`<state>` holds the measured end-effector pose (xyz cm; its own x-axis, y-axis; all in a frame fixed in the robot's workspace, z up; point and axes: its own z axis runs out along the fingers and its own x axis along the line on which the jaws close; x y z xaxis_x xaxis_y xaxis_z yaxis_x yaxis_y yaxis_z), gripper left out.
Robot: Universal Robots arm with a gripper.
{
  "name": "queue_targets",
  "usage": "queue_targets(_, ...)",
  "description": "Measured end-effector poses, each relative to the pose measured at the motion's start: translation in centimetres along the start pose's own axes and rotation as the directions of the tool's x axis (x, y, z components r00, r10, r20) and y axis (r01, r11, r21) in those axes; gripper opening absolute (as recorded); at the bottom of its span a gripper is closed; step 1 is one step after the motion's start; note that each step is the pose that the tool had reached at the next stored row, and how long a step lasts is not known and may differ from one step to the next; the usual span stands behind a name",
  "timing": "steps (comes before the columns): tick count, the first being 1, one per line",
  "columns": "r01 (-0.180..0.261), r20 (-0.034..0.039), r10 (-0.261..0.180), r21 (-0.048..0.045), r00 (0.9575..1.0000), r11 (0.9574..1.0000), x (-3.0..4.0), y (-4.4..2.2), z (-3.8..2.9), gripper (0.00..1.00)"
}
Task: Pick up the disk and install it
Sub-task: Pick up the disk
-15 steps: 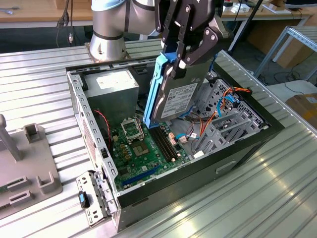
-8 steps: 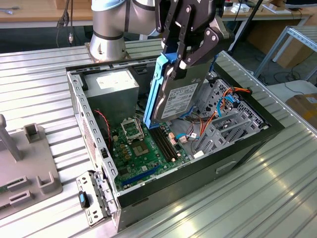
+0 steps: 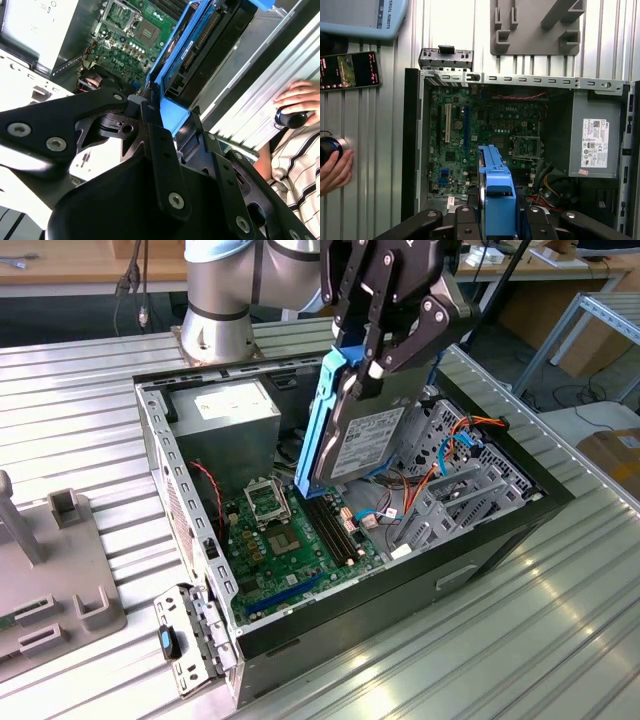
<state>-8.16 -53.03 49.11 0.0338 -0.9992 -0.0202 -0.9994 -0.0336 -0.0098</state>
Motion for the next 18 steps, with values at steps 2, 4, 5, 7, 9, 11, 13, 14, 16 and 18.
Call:
queue_targets(2, 0.000, 0.0000, 0.000, 0.0000, 1.0000, 1.0000, 0.01, -0.25, 0.00, 0.37)
queue_targets(4, 0.000, -0.0001, 0.000, 0.0000, 1.0000, 1.0000, 0.02, -0.48, 0.00, 0.37)
queue_targets(5, 0.000, -0.0001, 0.000, 0.0000, 1.0000, 1.0000, 0.02, -0.54, 0.00, 0.37)
queue_targets(7, 0.000, 0.0000, 0.000, 0.0000, 1.0000, 1.0000, 0.02, -0.55, 0.01, 0.37)
queue_targets(9, 0.000, 0.0000, 0.000, 0.0000, 1.0000, 1.0000, 0.02, -0.60, 0.00, 0.37)
queue_targets(11, 0.000, 0.0000, 0.000, 0.0000, 1.0000, 1.0000, 0.02, -0.65, 0.00, 0.37)
queue_targets(13, 0.000, 0.0000, 0.000, 0.0000, 1.0000, 1.0000, 0.02, -0.72, 0.01, 0.37)
queue_targets(14, 0.000, -0.0001, 0.000, -0.0001, 1.0000, 1.0000, 0.03, -0.81, 0.01, 0.37)
queue_targets(16, 0.000, 0.0000, 0.000, 0.0000, 1.0000, 1.0000, 0.03, -0.93, 0.01, 0.37)
queue_targets(18, 0.000, -0.0001, 0.000, 0.0000, 1.0000, 1.0000, 0.03, -1.04, 0.01, 0.37)
